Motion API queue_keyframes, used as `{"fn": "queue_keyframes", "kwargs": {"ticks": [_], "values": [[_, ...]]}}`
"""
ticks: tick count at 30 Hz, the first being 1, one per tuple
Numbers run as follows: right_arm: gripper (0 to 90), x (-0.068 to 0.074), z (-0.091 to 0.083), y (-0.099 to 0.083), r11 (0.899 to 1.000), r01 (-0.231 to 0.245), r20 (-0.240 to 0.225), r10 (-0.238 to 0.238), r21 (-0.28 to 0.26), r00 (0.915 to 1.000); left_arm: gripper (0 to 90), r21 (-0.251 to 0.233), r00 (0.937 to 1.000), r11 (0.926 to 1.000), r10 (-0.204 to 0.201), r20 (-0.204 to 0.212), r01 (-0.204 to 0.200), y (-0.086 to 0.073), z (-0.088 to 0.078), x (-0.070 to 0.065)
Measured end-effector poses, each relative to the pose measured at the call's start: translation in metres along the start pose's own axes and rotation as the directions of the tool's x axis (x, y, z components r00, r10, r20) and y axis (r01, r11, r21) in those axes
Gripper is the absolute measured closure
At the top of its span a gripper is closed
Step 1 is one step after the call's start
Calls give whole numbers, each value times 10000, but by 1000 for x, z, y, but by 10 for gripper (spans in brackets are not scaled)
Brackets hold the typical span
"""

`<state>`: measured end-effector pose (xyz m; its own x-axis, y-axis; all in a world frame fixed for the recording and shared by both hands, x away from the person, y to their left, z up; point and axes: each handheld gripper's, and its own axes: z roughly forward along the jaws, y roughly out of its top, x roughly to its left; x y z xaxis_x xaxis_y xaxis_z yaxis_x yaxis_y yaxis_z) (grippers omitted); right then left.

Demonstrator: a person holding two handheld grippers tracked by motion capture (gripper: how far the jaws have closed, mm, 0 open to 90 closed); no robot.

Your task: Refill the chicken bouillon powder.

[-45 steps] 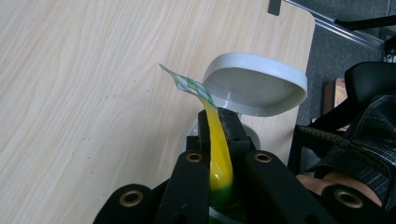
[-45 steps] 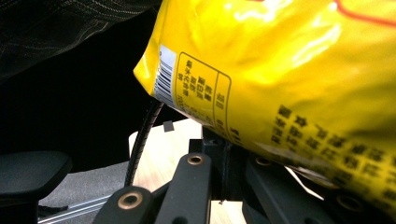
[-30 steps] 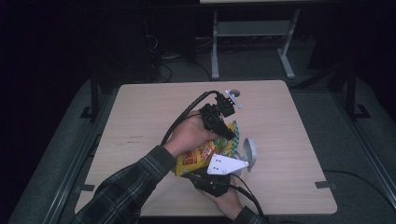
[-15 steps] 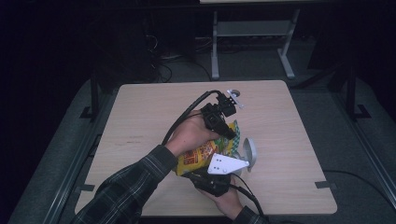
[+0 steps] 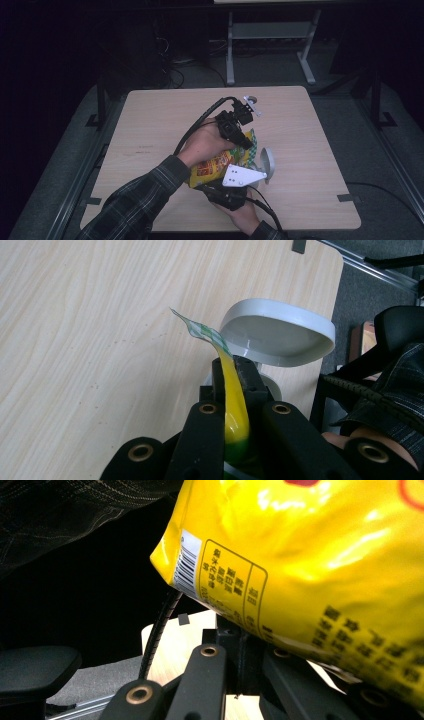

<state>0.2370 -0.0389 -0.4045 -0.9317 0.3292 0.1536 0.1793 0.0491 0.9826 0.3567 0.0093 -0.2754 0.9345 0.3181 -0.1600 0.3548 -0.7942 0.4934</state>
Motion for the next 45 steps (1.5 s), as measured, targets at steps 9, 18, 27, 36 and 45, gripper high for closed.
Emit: {"fn": "queue_keyframes", "kwargs": {"ticks": [9, 18, 27, 36, 45], "values": [[900, -1, 1, 0, 10000, -17, -55, 17, 33, 10000, 897, 10, 9999, 10000, -98, -55, 98, -1, 1, 2], [900, -1, 1, 0, 10000, -43, -70, 43, 42, 10000, 897, 22, 9999, 9999, -132, -52, 133, -1, 1, 2], [900, -1, 1, 0, 10000, -5, -83, 6, 82, 10000, 897, -36, 9999, 9999, -169, -9, 169, -2, 1, 2], [900, 0, 2, -1, 10000, 8, -99, -7, 78, 10000, 897, -40, 9999, 9998, -171, 8, 171, -4, 1, 3], [900, 0, 2, -1, 10000, -35, -118, 36, 61, 9999, 897, 31, 9999, 9999, -141, 10, 141, -3, 1, 3]]}}
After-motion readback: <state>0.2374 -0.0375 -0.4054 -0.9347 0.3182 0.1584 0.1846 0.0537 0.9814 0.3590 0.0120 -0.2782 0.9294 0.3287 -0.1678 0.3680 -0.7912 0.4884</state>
